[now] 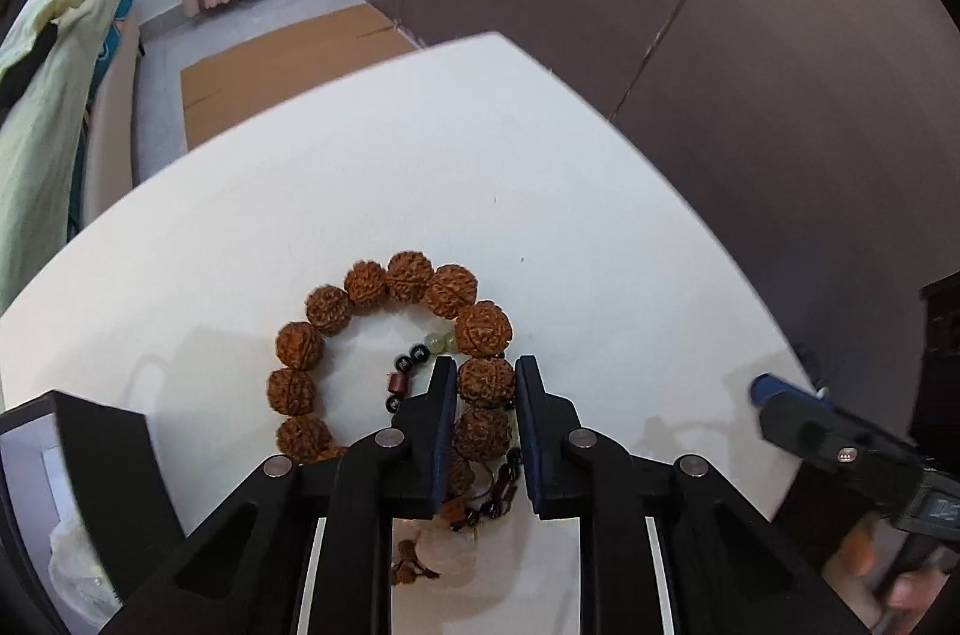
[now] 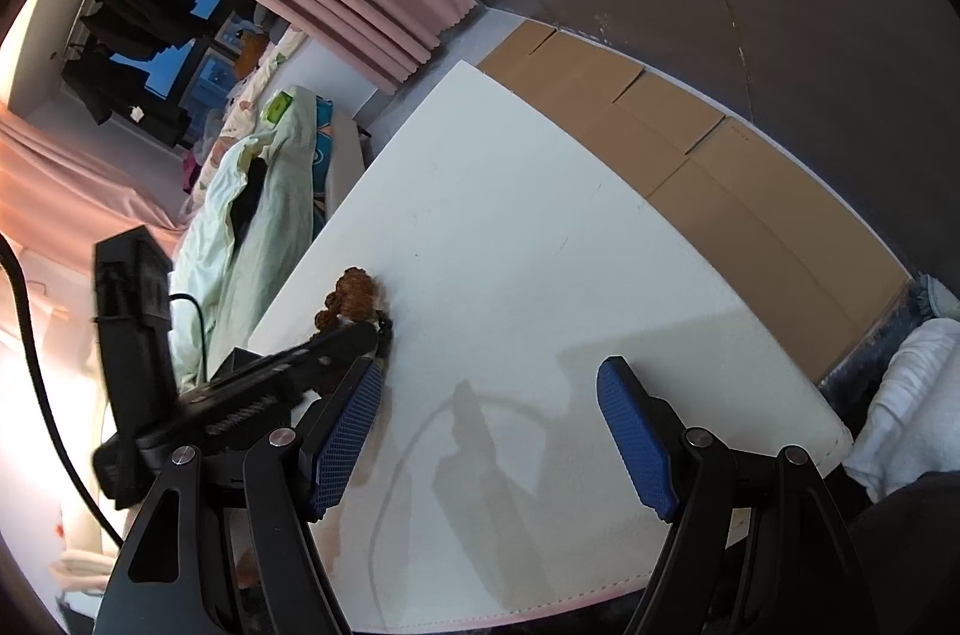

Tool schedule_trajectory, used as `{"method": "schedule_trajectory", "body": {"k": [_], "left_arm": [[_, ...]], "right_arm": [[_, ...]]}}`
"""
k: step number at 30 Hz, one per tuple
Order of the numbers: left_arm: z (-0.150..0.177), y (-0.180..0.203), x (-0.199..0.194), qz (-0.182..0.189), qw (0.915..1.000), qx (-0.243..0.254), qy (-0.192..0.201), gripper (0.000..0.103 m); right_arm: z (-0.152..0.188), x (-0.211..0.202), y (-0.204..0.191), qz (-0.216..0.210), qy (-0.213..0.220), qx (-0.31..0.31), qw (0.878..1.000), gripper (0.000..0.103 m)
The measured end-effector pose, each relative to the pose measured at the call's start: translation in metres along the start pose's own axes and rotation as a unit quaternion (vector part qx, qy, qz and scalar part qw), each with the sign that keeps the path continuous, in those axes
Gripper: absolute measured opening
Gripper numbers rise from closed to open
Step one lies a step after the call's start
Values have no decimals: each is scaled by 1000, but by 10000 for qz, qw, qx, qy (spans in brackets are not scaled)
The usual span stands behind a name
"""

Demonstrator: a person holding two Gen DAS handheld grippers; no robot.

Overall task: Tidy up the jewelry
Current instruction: 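Grasp the wooden-bead bracelet with the left gripper and lift it, then carry the wooden bracelet toward the box with the left gripper while the right gripper grasps the black-green bead bracelet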

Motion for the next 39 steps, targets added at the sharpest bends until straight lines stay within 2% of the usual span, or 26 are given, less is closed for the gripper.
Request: {"method": "schedule_trajectory", "body": {"k": [4, 6, 9, 15, 22, 24, 28, 33, 39], "left_arm": [[-11, -1, -21, 166, 9991, -284, 267, 20], [-16, -3, -28, 189, 9983, -392, 394, 20], [-23, -8, -40, 270, 9964, -571, 563, 20], [-35, -20, -62, 377, 9922, -836, 844, 20], [-46, -27, -86, 495, 9873, -991, 1138, 20], [-47, -29, -91, 517, 9863, -1035, 1180, 20], [-53, -40, -99, 539, 9835, -1169, 1270, 20], [-55, -54, -110, 508, 9804, -1302, 1390, 20], [-55, -70, -120, 370, 9777, -1434, 1491, 20]], "right_arm": [[2, 4, -5, -57, -78, -61, 9999, 71], [3, 7, -7, -131, -150, -67, 9998, 63], [5, 14, -18, -266, -307, -143, 9991, 57], [14, 34, -39, -219, -644, -441, 9967, 45], [17, 53, -63, -52, -816, -883, 9927, 42], [15, 58, -68, -1, -836, -999, 9915, 35], [13, 67, -79, 82, -867, -1244, 9884, 33], [17, 82, -84, 315, -983, -1575, 9821, 27], [19, 90, -84, 636, -1002, -1962, 9734, 27]]}}
Point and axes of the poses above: each gripper's, at about its wrist camera, not at the fingertips, and x roughly the way its jaws point, y to its right, z to its underside, the point moved 7 cm from there along x, roughly the way its jaws point, and after that the axes turned 15 degrees about y, right-handed, at the moved point
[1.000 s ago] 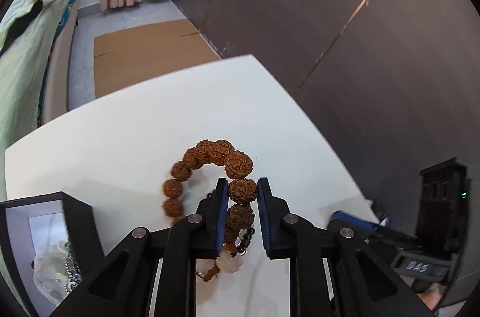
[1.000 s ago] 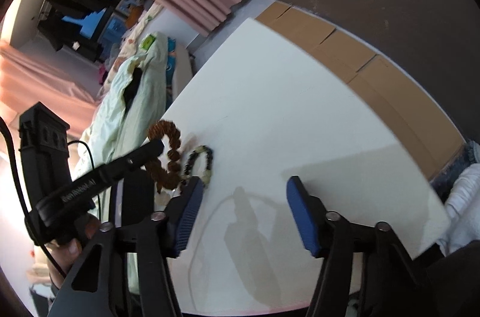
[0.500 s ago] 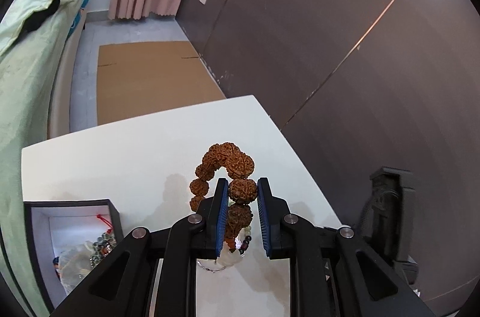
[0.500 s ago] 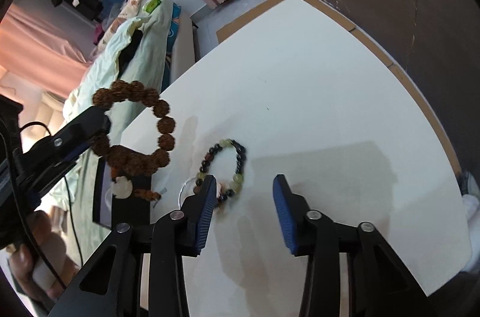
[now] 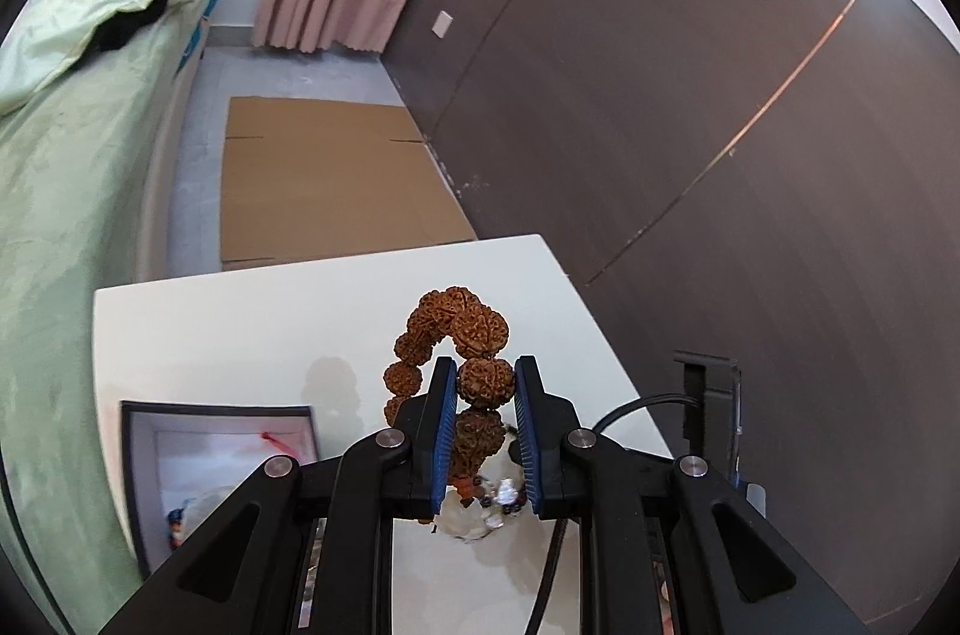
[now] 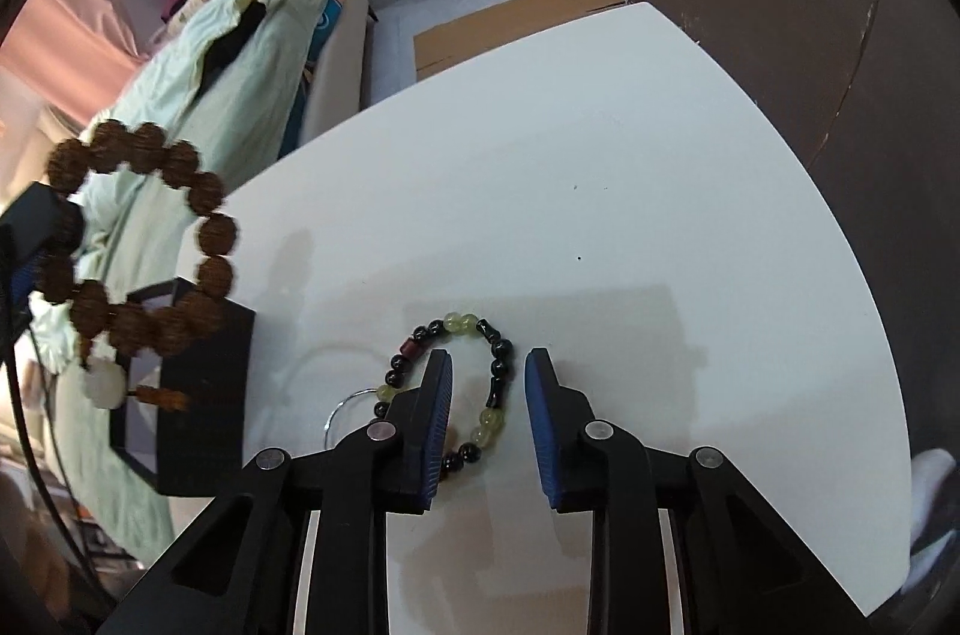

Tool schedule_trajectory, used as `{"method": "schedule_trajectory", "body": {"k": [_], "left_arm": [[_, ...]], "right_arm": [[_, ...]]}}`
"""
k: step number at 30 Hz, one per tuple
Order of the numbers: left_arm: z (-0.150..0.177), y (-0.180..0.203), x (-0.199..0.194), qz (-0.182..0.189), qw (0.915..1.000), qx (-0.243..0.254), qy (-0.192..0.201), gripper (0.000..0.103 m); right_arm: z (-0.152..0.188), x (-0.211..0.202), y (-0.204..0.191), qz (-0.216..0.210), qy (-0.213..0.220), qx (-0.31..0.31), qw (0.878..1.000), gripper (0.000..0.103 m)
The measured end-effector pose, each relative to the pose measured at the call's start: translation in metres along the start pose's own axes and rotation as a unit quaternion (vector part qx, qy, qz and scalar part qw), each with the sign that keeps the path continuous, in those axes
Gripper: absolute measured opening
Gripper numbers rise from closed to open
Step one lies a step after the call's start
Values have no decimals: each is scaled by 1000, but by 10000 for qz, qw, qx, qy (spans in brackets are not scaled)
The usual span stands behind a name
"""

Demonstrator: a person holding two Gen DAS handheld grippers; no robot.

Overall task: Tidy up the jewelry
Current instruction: 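Carry the wooden bracelet toward the box with the left gripper while the right gripper grasps the black-green bead bracelet, then lower both bracelets into the black box and open both grippers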

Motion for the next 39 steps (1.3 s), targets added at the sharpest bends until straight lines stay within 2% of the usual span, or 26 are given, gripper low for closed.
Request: {"method": "schedule_trajectory", "body": {"k": [4, 5, 6, 7, 12, 17, 28, 30, 32, 33, 34, 39], "left_arm": [[-4, -9, -14, -48, 9999, -53, 107, 20], [-5, -12, -18, -72, 9998, -73, 140, 20], [-6, -14, -23, -79, 9998, -100, 169, 20], [-7, -17, -28, -81, 9997, -135, 209, 20], [-16, -26, -57, -177, 9986, -160, 469, 20], [-18, -38, -80, -284, 9975, -198, 610, 20], [8, -63, -75, -534, 9976, -405, 162, 20], [9, -63, -75, -258, 9971, -706, 155, 26], [8, -65, -77, -223, 9962, -836, 135, 50], [6, -66, -82, -283, 9962, -789, 250, 67], [3, -66, -86, -332, 9960, -760, 336, 72], [-5, -76, -100, -446, 9943, -825, 500, 72]], "right_arm": [[-1, 2, -4, 135, 42, -223, 9997, 26], [-1, 2, -5, 182, 66, -327, 9993, 22], [-1, 2, -5, 224, 82, -429, 9988, 13], [0, 2, -2, 295, 100, -539, 9981, 10], [1, -3, 3, -58, 125, -228, 9996, 9], [-7, -26, -13, -329, 435, -175, 9984, 9], [-26, -81, -53, -961, 1049, -81, 9898, 9], [-31, -88, -61, -1027, 1139, -104, 9881, 9], [-36, -93, -72, -1112, 1204, -136, 9864, 9], [-38, -96, -77, -1162, 1230, -163, 9854, 9], [-39, -99, -82, -1218, 1258, -198, 9843, 9], [-43, -107, -108, -1453, 1268, -307, 9808, 9]]}}
Point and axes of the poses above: each gripper's, at about its wrist camera, not at the fingertips, and x roughly the way its jaws point, y to its right, z to its underside, the point moved 7 cm from there along x, roughly the way its jaws point, and after that the axes turned 15 degrees about y, right-handed, at the moved point
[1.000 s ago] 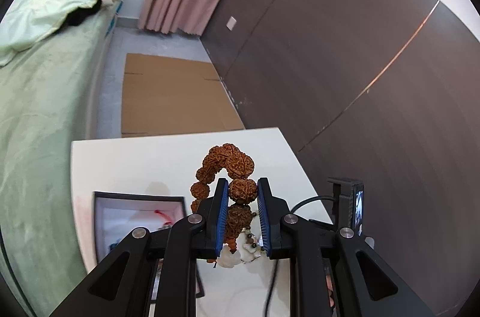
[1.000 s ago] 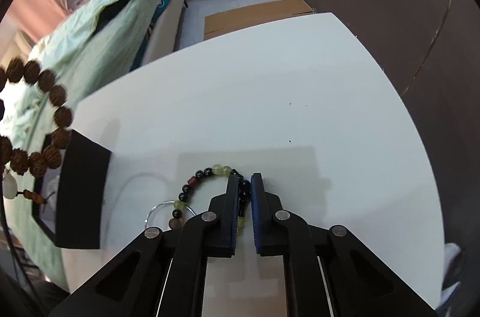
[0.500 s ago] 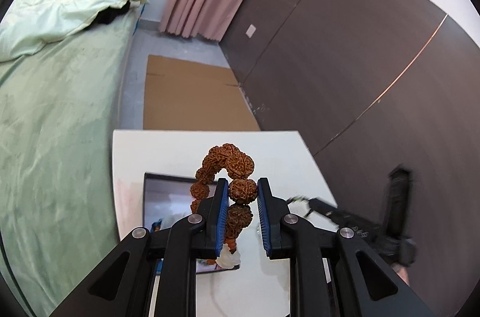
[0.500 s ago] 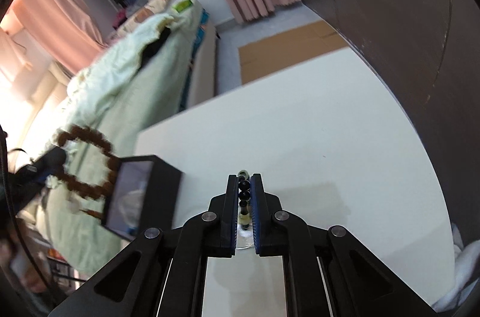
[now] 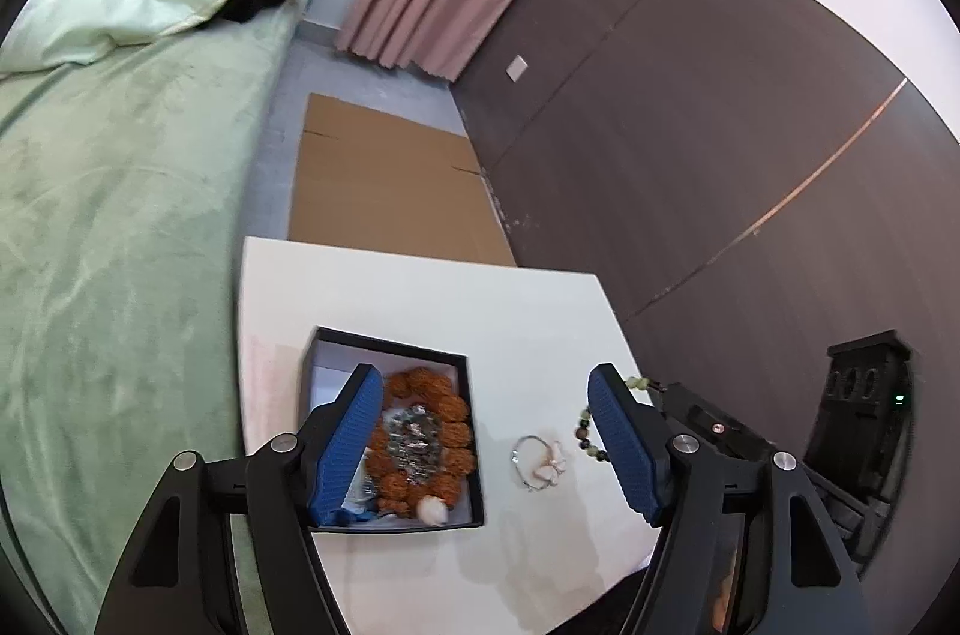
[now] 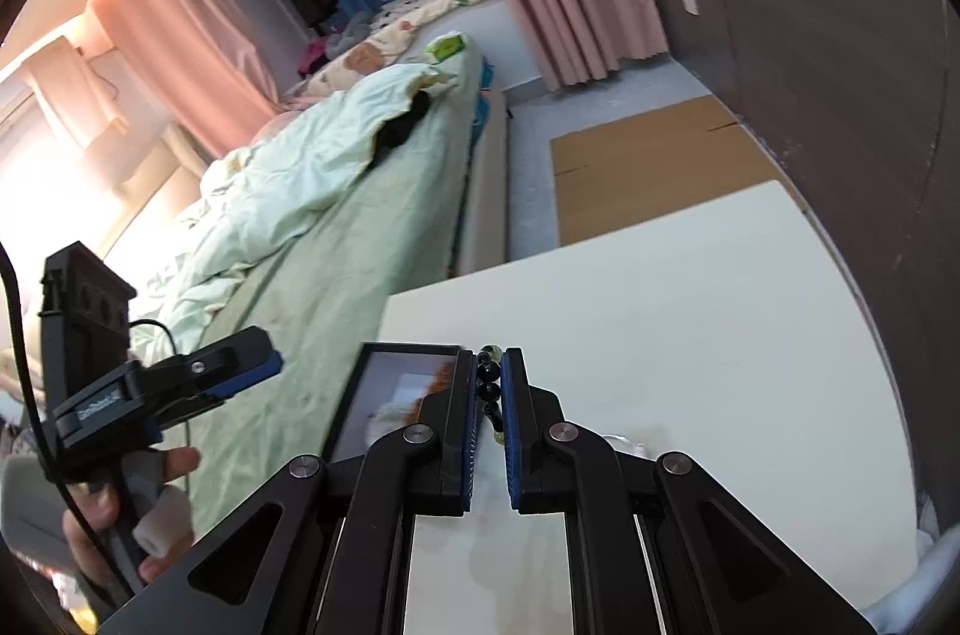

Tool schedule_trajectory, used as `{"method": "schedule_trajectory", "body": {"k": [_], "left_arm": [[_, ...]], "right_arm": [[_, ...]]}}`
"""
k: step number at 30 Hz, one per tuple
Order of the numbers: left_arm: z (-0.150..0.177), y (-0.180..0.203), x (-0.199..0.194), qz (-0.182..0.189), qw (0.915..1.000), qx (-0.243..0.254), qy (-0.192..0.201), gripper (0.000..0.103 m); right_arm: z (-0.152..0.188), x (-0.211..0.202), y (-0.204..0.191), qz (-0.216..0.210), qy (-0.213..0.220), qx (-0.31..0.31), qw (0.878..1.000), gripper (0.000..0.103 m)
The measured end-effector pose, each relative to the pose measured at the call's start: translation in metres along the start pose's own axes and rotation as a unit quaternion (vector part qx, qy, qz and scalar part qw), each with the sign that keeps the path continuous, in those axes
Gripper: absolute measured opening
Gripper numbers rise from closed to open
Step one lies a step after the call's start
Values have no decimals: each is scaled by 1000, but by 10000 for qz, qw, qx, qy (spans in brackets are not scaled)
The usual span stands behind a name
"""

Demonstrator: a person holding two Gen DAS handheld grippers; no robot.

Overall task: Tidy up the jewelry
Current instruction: 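Lower both bracelets into the black box and open both grippers, then move the left gripper to the silver hoop with the white butterfly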

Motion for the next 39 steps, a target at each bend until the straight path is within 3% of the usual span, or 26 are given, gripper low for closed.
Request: {"method": "schedule_trajectory", "body": {"k": [9, 13, 16, 17, 18, 20, 26, 39], "left_arm": [[-11, -23, -19, -201, 9996, -127, 171, 74], [-16, -31, -28, -246, 9992, -189, 265, 91], [-18, -35, -32, -257, 9989, -234, 309, 96], [-19, -36, -33, -265, 9988, -242, 321, 99], [-19, -38, -33, -282, 9988, -241, 332, 100], [-20, -38, -34, -311, 9987, -220, 338, 100], [-17, -32, -32, -253, 9992, -112, 291, 102], [-5, 15, -23, -59, 9990, 365, 236, 102]], "right_arm": [[-4, 15, -56, -388, -106, -213, 9990, 9], [-2, 26, -74, -513, -200, -244, 9982, 9], [-1, 33, -87, -662, -197, -321, 9971, 10], [-1, 34, -91, -690, -171, -399, 9967, 15], [0, 37, -92, -646, -217, -436, 9967, 38], [3, 37, -86, -538, -272, -359, 9975, 64], [-1, 21, -45, -275, -201, 21, 9994, 64], [10, -38, 16, 212, 17, 214, 9995, 64]]}}
Point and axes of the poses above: each gripper's, at about its wrist camera, not at the fingertips, and x roughly the way its jaws point, y to its right, z to its underside, the point moved 7 cm from there along x, roughly the way its jaws point, and after that the axes turned 15 degrees about y, right-handed, at the moved point
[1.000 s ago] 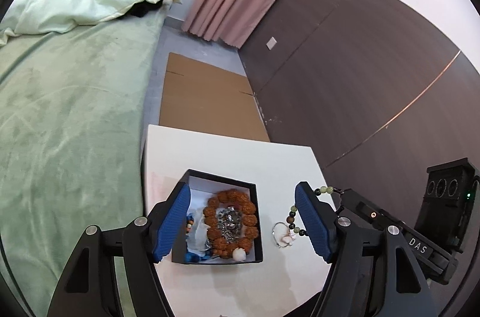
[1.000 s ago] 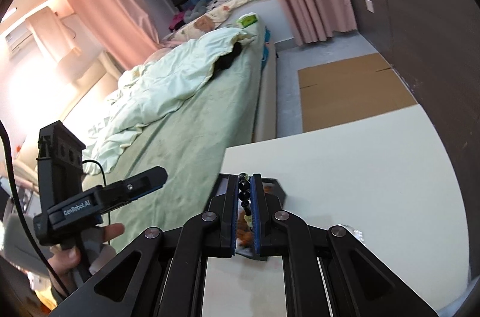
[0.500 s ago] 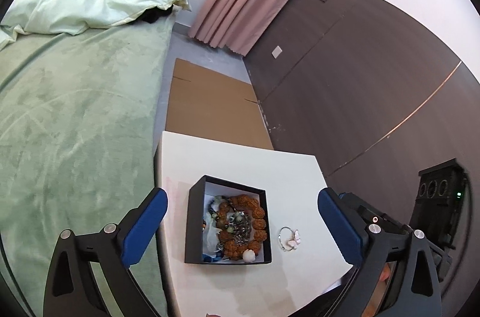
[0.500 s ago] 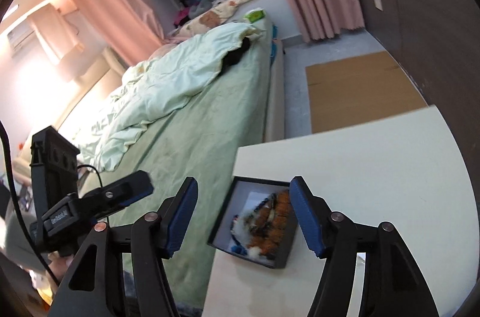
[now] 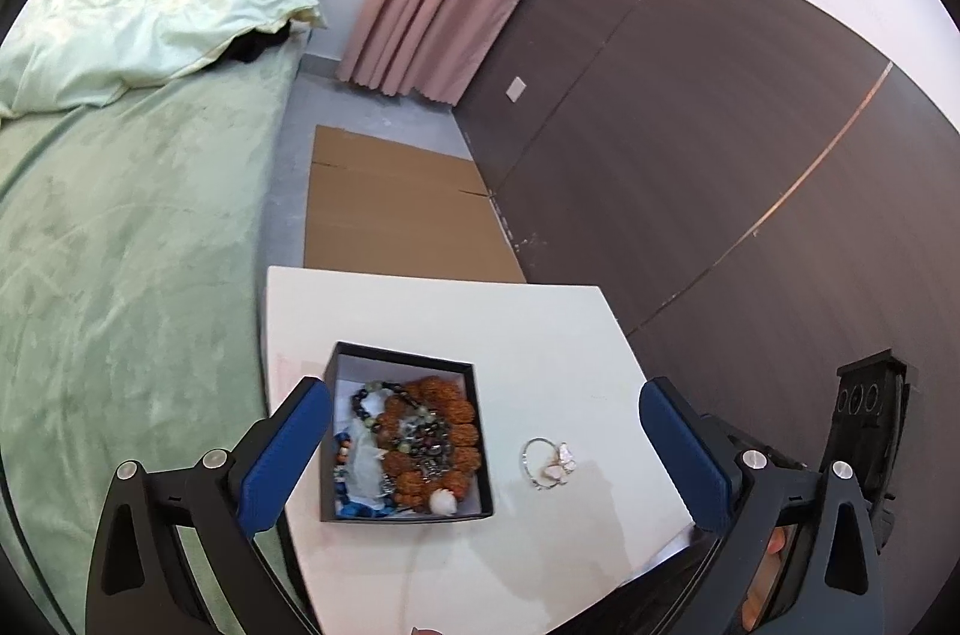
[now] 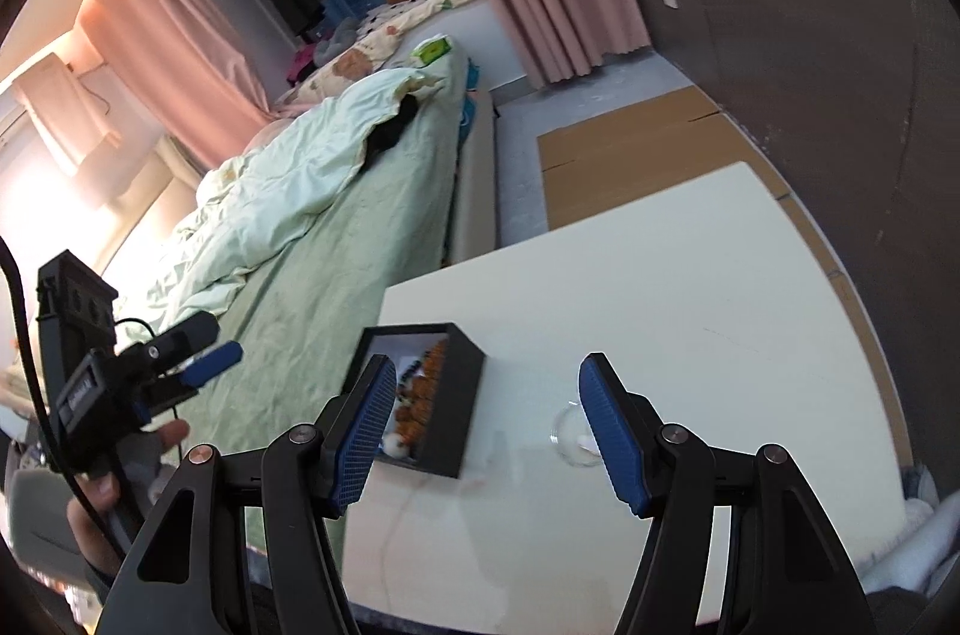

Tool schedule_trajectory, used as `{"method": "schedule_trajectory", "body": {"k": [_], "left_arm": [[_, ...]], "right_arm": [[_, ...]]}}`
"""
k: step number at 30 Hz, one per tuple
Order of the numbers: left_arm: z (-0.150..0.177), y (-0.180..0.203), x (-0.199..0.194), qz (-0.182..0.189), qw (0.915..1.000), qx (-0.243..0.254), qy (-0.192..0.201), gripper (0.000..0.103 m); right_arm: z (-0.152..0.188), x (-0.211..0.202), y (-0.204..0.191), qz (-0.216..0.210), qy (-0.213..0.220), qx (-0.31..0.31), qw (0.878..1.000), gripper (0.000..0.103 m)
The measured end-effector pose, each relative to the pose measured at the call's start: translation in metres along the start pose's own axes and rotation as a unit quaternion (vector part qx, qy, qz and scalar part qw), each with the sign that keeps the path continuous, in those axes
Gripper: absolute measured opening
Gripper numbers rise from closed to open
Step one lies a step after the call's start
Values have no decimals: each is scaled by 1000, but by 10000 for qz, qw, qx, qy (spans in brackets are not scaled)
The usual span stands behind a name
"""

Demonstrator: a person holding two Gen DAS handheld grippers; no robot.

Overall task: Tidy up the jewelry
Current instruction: 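Move the left gripper to the silver hoop with the white butterfly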

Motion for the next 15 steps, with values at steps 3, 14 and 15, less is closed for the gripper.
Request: {"method": "schedule_trajectory", "body": {"k": [3, 14, 15], "left_arm": [[5, 11, 6, 41, 9999, 124, -48, 102], [30, 48, 35, 126, 9969, 690, -346, 102], [32, 52, 38, 144, 9962, 767, -381, 102]], "right_arm": [[1, -9, 17, 243, 30, -22, 9997, 66], [11, -26, 70, 495, 54, 219, 9985, 97], [13, -26, 72, 485, 33, 264, 9985, 97]]}}
Point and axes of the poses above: each gripper's, at about its wrist camera, not at the fingertips, and x roughly the way its jaws point, y to its right, z to its underside, the point moved 7 cm from there along x, roughly the way its jaws point, and after that the axes turned 15 degrees about y, right-handed, at the moved point
